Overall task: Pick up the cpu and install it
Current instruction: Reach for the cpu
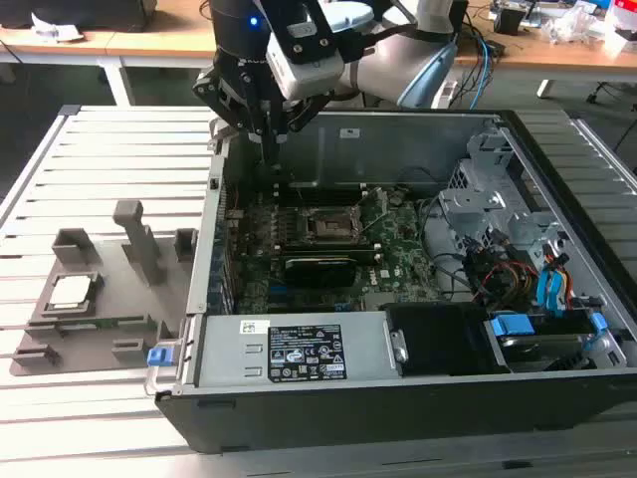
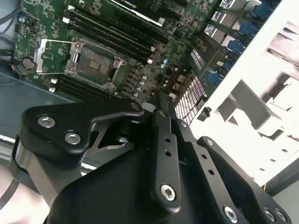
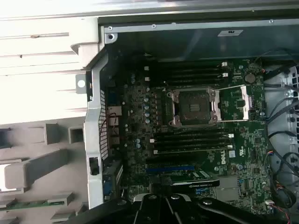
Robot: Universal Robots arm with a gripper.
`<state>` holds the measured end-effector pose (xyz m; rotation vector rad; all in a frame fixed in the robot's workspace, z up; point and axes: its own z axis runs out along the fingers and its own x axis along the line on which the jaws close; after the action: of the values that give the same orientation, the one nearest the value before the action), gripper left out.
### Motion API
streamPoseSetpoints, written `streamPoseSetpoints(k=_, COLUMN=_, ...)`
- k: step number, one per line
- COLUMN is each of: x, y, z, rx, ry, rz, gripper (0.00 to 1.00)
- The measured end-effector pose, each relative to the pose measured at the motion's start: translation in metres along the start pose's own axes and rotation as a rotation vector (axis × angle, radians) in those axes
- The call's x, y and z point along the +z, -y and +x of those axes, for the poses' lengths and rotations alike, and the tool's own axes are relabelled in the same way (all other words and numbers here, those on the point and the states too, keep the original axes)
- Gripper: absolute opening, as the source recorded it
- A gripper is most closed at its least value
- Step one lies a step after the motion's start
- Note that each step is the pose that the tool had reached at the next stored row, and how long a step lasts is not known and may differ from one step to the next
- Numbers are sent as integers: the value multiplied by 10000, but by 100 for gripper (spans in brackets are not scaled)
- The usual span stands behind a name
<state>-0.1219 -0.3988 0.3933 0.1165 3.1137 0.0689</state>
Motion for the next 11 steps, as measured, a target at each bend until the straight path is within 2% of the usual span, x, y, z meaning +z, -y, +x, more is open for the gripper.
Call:
streamPoseSetpoints(k=1, x=-1, y=2, z=25, rx=2, ry=0, rz=0, gripper=11)
streamPoseSetpoints(k=3, x=-2, y=10, z=130, rx=0, ry=0, rz=0, gripper=11)
streamPoseSetpoints(k=7, x=-3, y=14, z=190, rx=0, ry=0, rz=0, gripper=11)
streamPoseSetpoints(k=11, x=-7, y=26, z=344, rx=0, ry=0, rz=1, gripper=11)
